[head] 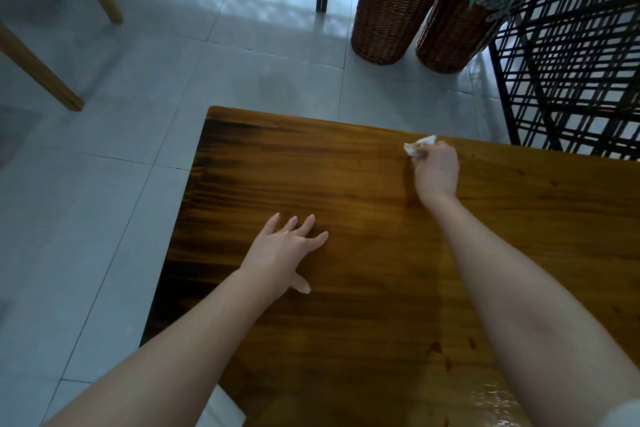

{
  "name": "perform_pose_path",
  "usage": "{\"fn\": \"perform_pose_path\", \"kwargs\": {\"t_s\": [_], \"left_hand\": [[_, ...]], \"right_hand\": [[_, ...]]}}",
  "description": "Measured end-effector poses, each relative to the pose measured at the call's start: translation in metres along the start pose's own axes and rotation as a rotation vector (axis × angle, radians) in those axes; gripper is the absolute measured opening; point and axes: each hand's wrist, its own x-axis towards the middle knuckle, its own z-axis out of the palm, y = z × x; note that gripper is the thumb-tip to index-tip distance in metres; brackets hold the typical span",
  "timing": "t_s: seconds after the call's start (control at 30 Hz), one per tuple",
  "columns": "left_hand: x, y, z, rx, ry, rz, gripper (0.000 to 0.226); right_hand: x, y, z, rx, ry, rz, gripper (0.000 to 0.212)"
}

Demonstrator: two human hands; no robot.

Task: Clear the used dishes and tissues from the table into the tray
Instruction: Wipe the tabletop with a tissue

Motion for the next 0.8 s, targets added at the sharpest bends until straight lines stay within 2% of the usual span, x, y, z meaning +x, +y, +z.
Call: {"fn": "perform_pose_path", "kwargs": {"t_s": [0.1, 0.23, 0.37, 0.4, 0.53, 0.57, 0.63, 0.8], "left_hand": [[-0.001, 0.0, 0.001, -0.002, 0.008, -0.003, 0.093], [-0.001, 0.0, 0.002, 0.006, 0.012, -0.012, 0.094], [0.0, -0.001, 0.002, 0.021, 0.005, -0.013, 0.094], [0.0, -0.001, 0.003, 0.021, 0.008, -0.012, 0.094], [0.001, 0.001, 0.003, 0.021, -0.013, -0.023, 0.095], [0.001, 0.001, 0.002, 0.025, -0.019, -0.024, 0.095], [0.002, 0.0, 0.002, 0.032, -0.007, -0.019, 0.095], [0.0, 0.001, 0.003, 0.033, 0.004, -0.024, 0.094]], "right_hand": [[-0.007, -0.009, 0.002, 0.051, 0.011, 0.024, 0.019], [-0.049, -0.038, 0.013, 0.063, -0.084, -0.205, 0.019], [-0.065, -0.014, -0.001, 0.008, -0.106, -0.359, 0.018], [-0.062, -0.002, -0.007, -0.001, -0.092, -0.322, 0.018], [-0.041, 0.042, -0.021, 0.045, -0.021, 0.088, 0.02], [-0.04, 0.042, -0.02, 0.051, -0.016, 0.136, 0.02], [-0.048, 0.029, -0.017, 0.055, -0.017, 0.114, 0.02], [-0.092, 0.0, -0.012, 0.08, -0.104, -0.145, 0.021]]}}
